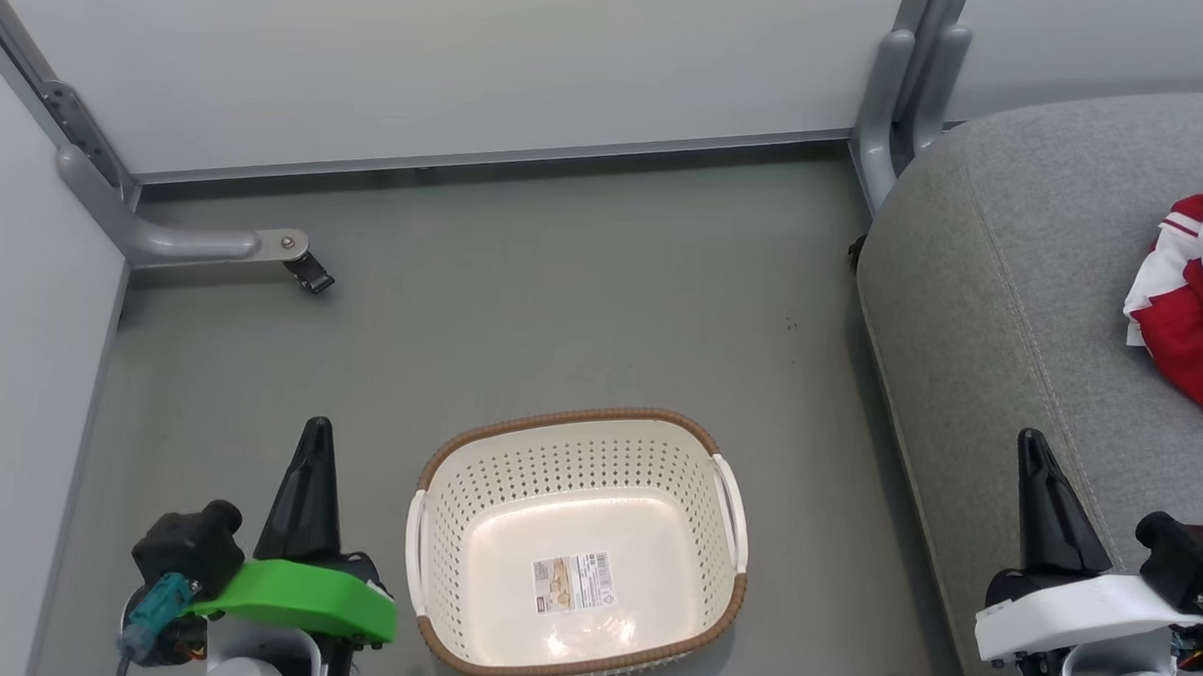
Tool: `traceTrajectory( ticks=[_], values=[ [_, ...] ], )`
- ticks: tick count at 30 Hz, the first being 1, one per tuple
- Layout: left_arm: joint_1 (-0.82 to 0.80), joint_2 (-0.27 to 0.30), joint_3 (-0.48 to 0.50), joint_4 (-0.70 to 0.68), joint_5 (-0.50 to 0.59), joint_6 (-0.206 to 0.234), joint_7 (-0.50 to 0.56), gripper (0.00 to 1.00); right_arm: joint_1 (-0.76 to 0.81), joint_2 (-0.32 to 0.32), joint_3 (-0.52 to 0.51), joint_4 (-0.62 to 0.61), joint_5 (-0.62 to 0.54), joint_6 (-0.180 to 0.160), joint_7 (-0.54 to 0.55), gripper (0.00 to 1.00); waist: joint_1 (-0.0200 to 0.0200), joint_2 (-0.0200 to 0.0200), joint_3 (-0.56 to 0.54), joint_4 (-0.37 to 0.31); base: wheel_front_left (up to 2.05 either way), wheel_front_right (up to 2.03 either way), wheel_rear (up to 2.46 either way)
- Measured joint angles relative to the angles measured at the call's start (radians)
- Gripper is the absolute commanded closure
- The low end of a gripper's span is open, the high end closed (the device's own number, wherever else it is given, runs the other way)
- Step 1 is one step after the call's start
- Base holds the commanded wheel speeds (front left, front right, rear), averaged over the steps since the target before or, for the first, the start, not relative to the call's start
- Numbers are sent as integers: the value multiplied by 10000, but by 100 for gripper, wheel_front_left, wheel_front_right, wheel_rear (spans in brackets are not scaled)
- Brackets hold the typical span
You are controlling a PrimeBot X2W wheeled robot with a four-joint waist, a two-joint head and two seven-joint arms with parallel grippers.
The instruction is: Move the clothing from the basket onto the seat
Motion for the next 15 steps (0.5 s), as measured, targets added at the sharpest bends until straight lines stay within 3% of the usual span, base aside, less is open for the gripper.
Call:
traceTrajectory(
  ticks=[15],
  values=[
    [-3,67,316,59,-2564,-171,585,100,-119,-12,-38,309,2615,0,673,100,0,0,-108,-82,0,0,0]
  ],
)
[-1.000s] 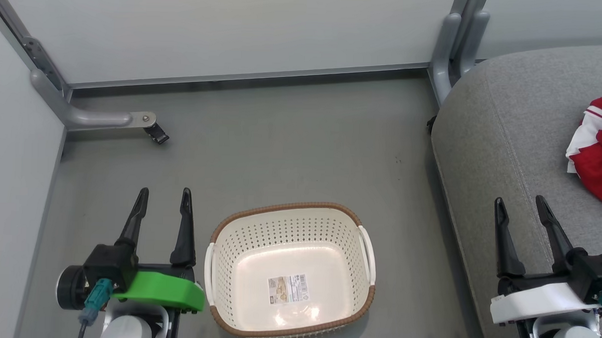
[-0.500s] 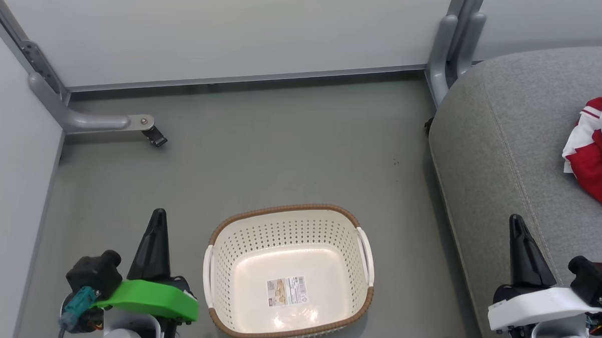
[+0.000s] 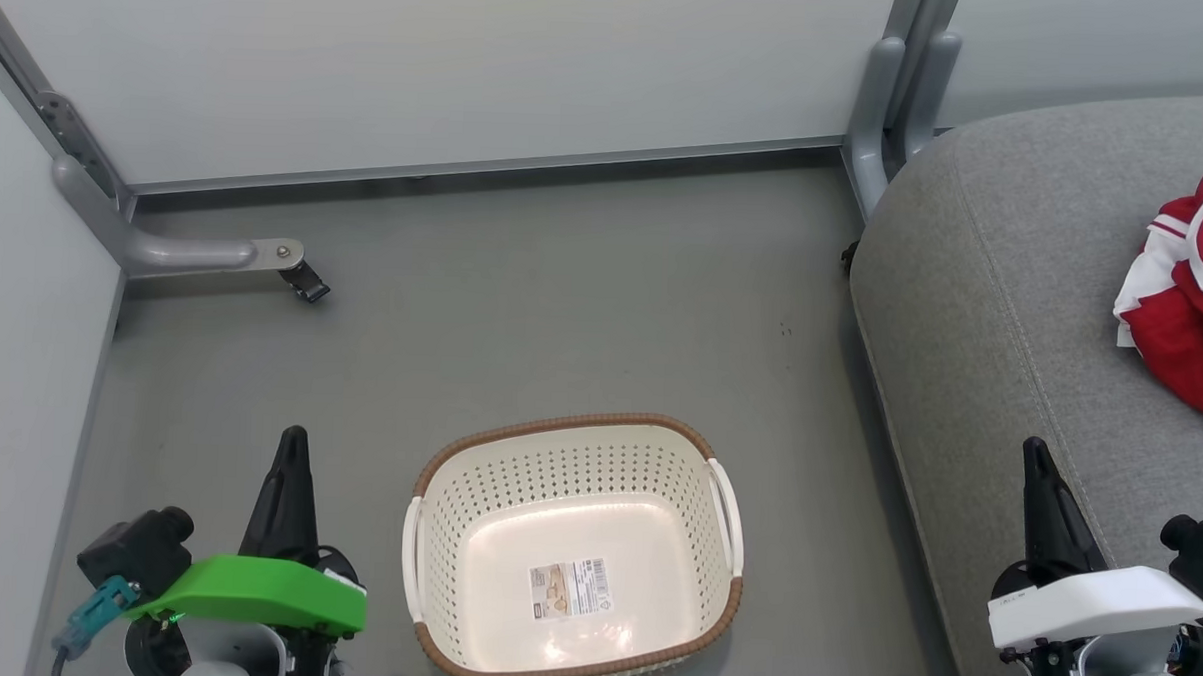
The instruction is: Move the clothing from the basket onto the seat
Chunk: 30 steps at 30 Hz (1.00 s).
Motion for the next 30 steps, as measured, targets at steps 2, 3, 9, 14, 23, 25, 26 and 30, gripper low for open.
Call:
traceTrajectory(
  ticks=[2,3,9,14,23,25,26,30],
  values=[
    [-1,6,44,6,-330,-6,58,100,-25,0,-6,31,297,0,84,100,0,0,-13,-10,0,0,0],
    [-1,12,69,10,-460,-8,102,100,-48,-2,-8,54,466,0,109,100,0,0,-21,-16,0,0,0],
    [-6,36,174,29,-1313,-90,309,100,-112,-6,-21,159,1348,0,339,100,0,0,-64,-49,0,0,0],
    [-12,58,268,31,-1979,-134,460,100,-158,-12,-35,238,2040,0,518,100,0,0,-98,-75,0,0,0],
    [-27,79,449,31,-3122,-213,736,100,-287,-21,-52,380,3235,0,823,100,0,0,-163,-125,0,0,0],
    [-29,84,479,33,-3377,-222,798,100,-309,-23,-56,405,3471,0,872,100,0,0,-177,-136,0,0,0],
    [-30,88,497,33,-3486,-234,838,100,-310,-25,-59,424,3601,0,905,100,0,0,-184,-142,0,0,0],
    [-33,102,570,36,-3963,-257,938,100,-323,-29,-71,483,4084,-2,1035,100,0,0,-213,-164,0,0,0]
  ],
)
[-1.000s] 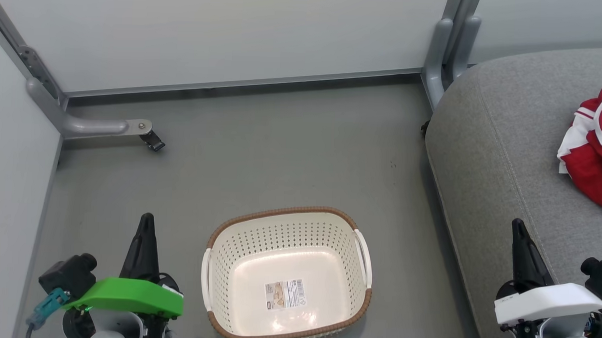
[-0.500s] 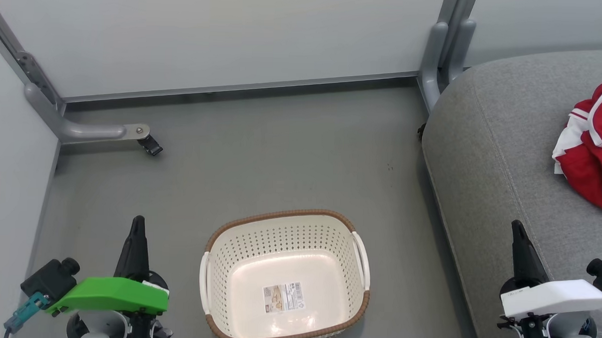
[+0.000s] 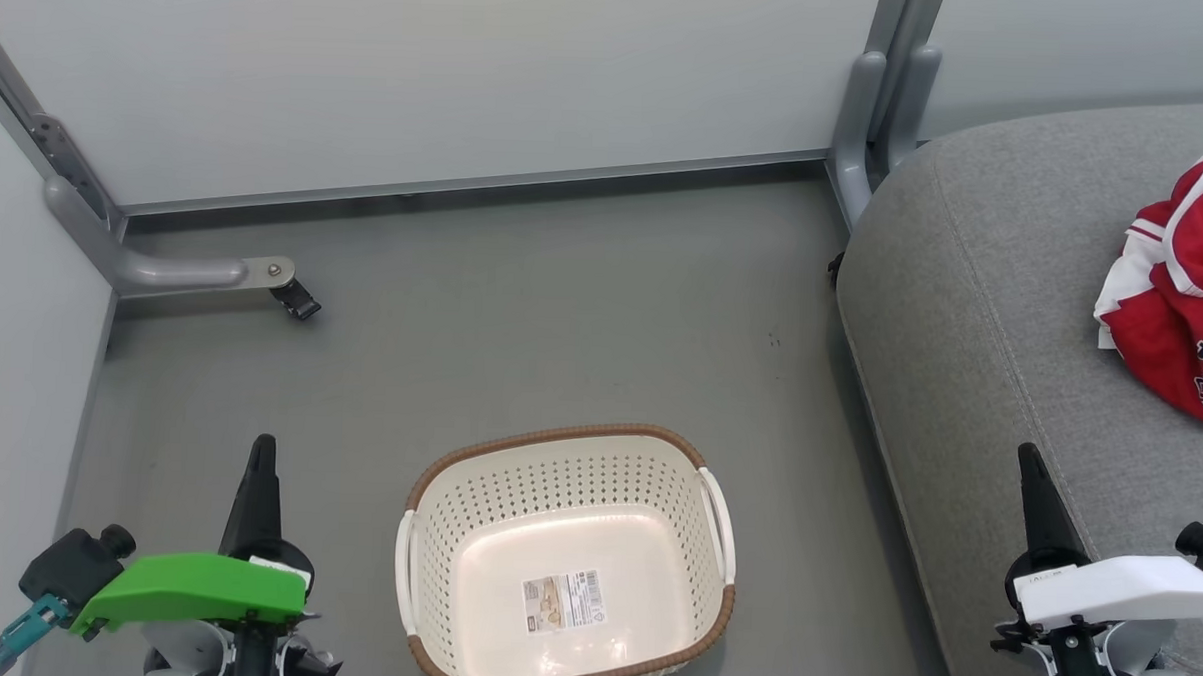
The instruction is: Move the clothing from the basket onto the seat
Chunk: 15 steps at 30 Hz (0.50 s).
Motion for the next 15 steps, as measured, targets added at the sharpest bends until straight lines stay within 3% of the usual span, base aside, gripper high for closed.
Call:
traceTrajectory(
  ticks=[15],
  values=[
    [-16,19,257,13,-1507,-98,412,100,-155,-13,-27,186,1620,-2,412,100,0,0,-105,-82,0,0,0]
  ],
)
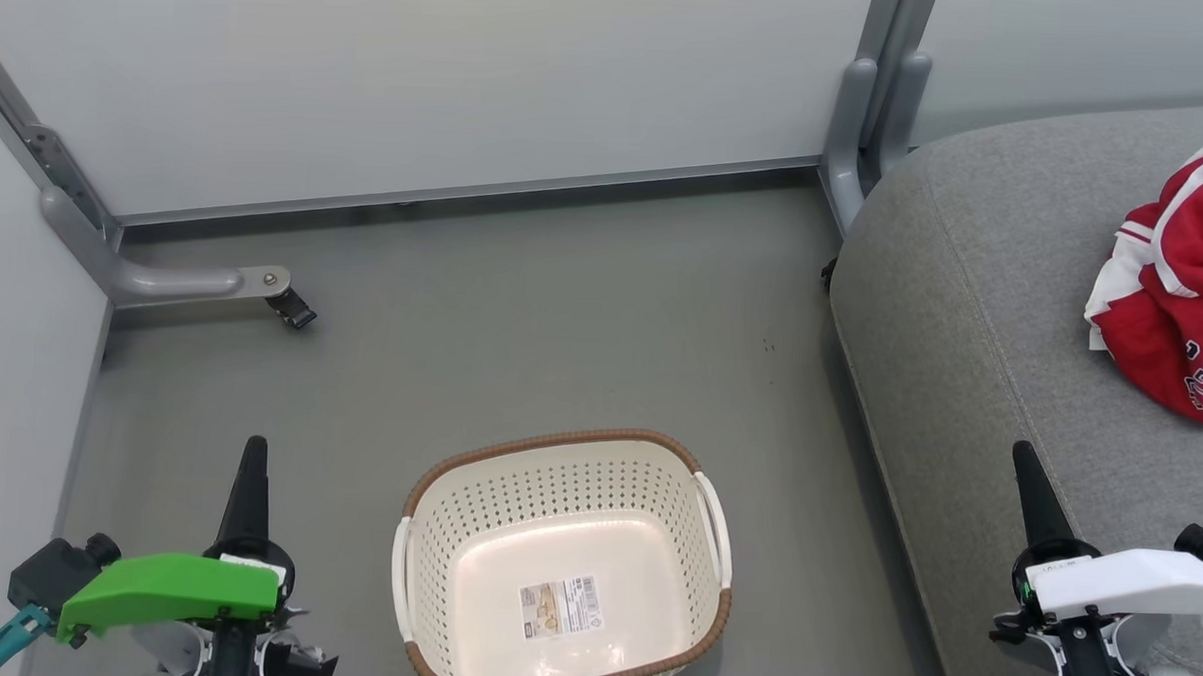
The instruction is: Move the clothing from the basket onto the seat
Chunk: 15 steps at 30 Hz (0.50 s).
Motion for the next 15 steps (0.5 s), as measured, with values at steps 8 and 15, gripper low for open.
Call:
traceTrajectory(
  ticks=[8,15],
  values=[
    [-12,6,144,12,-771,-75,201,100,-49,-13,-17,98,821,0,211,100,0,0,-59,-46,0,0,0],
    [-69,8,259,21,-1381,-90,382,100,-100,-19,-27,171,1465,0,391,100,0,0,-109,-84,0,0,0]
  ],
)
